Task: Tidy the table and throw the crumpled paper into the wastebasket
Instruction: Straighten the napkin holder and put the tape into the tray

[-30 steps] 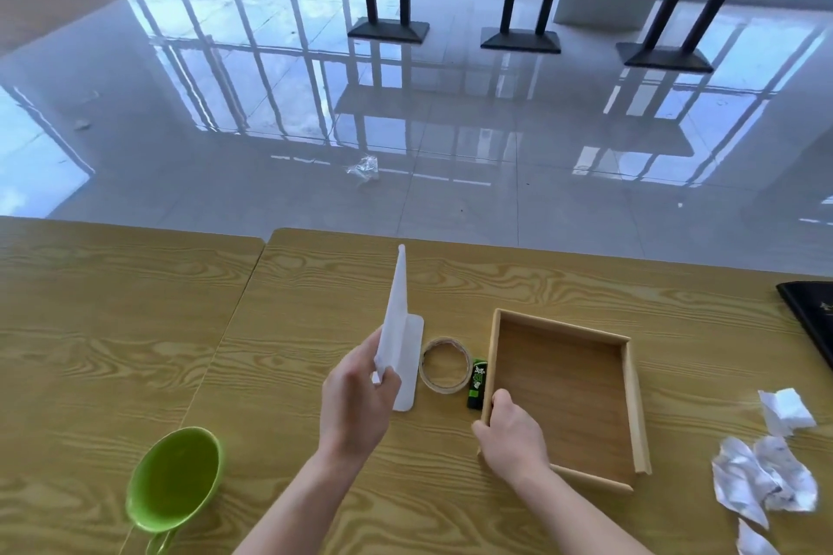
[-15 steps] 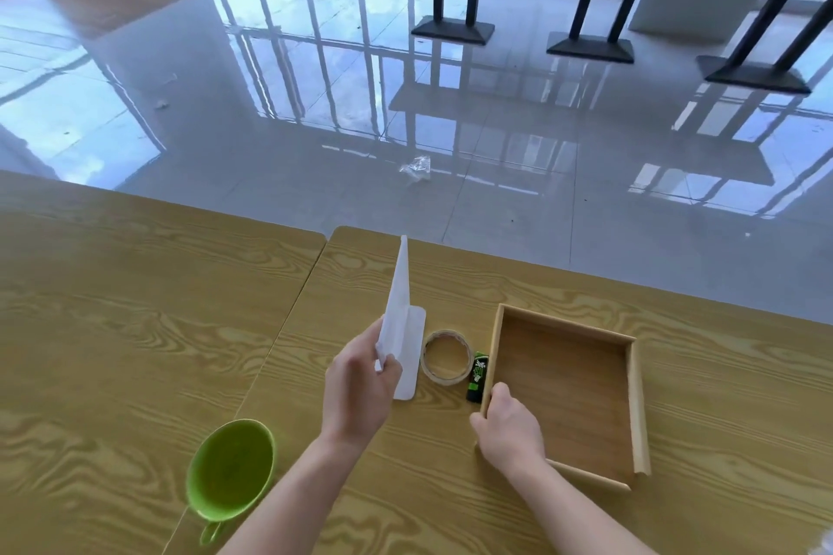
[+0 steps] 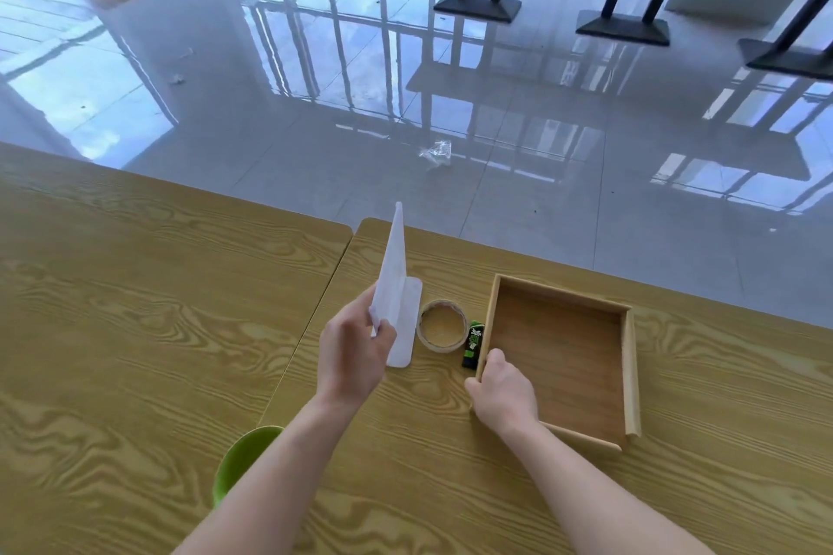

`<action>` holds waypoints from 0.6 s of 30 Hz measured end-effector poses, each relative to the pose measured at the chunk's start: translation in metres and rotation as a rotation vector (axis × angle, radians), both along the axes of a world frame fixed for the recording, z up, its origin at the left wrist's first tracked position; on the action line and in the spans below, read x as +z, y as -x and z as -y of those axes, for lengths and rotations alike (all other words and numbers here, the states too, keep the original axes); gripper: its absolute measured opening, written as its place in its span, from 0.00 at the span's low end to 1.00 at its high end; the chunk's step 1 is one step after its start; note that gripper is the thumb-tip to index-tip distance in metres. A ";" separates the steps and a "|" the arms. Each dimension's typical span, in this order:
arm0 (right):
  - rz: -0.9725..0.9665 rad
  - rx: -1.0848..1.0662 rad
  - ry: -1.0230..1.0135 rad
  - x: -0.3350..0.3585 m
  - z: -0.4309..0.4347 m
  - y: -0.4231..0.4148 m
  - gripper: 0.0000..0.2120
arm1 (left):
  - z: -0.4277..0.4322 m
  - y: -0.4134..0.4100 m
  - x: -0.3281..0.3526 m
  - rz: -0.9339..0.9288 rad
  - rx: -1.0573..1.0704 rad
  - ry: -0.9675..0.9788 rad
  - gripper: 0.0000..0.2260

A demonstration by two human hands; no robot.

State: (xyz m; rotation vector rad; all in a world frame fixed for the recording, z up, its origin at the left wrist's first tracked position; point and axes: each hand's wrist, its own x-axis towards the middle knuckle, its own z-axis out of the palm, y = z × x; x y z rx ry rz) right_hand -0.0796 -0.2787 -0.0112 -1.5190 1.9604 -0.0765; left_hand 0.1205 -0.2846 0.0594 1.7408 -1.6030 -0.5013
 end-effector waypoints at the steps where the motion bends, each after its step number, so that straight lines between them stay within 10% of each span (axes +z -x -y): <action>1: -0.002 0.000 0.001 0.000 0.003 -0.003 0.08 | 0.003 -0.002 -0.001 0.000 0.002 0.005 0.19; 18: -0.018 -0.003 0.020 -0.007 0.036 -0.031 0.07 | 0.049 -0.034 -0.010 -0.014 0.019 -0.003 0.17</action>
